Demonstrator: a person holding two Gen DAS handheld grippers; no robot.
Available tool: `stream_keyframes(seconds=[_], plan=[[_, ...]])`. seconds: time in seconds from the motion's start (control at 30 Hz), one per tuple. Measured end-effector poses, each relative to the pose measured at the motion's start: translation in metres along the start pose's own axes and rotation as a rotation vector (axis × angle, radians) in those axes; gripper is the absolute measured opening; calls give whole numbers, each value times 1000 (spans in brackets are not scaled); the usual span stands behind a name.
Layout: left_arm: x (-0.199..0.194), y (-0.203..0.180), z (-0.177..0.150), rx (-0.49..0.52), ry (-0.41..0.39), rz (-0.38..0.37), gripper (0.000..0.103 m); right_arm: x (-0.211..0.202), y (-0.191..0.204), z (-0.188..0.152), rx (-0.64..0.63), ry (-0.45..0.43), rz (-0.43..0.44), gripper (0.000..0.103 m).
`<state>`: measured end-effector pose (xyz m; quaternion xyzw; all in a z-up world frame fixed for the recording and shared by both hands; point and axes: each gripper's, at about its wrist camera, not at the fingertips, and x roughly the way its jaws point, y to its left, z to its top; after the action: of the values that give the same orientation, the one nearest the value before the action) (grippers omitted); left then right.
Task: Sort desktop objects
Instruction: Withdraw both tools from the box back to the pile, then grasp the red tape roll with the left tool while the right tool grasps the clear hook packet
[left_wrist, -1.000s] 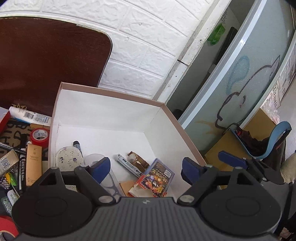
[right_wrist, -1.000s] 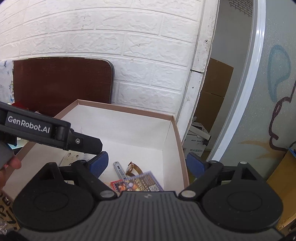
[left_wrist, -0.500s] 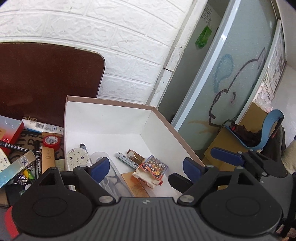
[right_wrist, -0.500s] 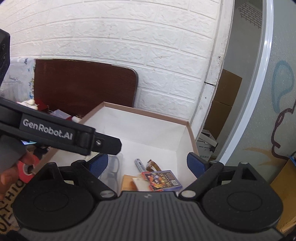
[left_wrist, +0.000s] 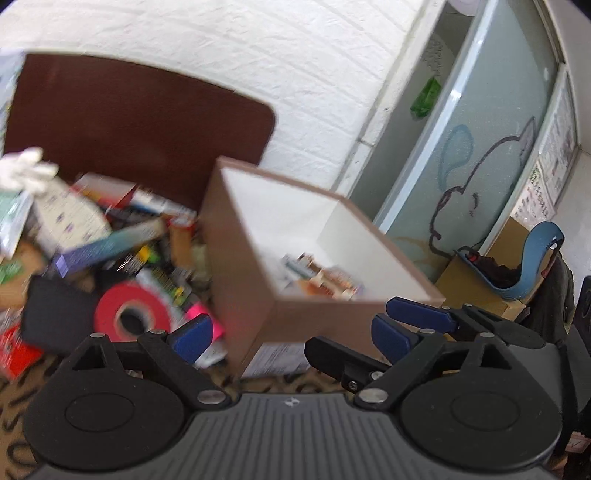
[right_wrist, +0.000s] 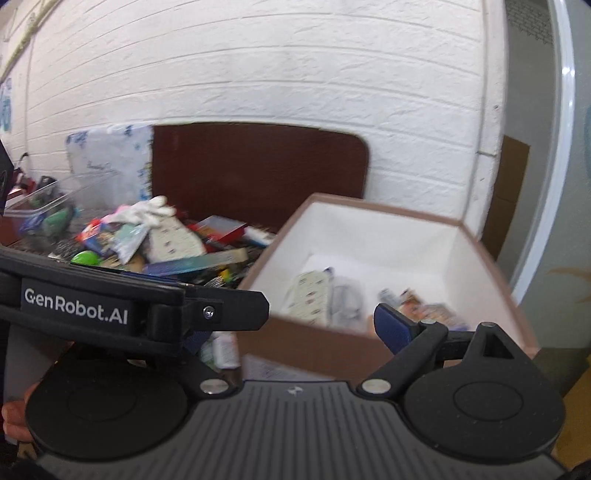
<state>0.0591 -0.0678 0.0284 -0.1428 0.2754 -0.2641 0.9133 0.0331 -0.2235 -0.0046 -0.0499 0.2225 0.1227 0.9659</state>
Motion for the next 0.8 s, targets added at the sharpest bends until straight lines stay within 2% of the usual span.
stream_keyframes(seconds=[0.13, 0.23, 0.3, 0.37, 0.47, 0.53, 0.7, 0.8], plan=[[-15, 33, -21, -82, 21, 64, 95, 9, 29, -23, -11, 41, 33, 91], [-21, 56, -25, -132, 25, 133, 95, 21, 45, -38, -9, 90, 62, 91], [-24, 72, -25, -164, 27, 130, 95, 28, 54, -46, -8, 117, 90, 91], [-23, 83, -23, -182, 20, 162, 95, 35, 63, -51, -14, 144, 108, 90], [-13, 93, -16, -186, 19, 195, 95, 41, 75, -59, -30, 175, 137, 89], [-7, 95, -10, -186, 22, 188, 95, 42, 80, -61, -54, 185, 155, 88], [13, 90, -1, -100, 13, 178, 95, 47, 86, -67, -74, 213, 178, 79], [27, 88, 2, -67, 34, 193, 95, 51, 87, -69, -74, 226, 182, 79]])
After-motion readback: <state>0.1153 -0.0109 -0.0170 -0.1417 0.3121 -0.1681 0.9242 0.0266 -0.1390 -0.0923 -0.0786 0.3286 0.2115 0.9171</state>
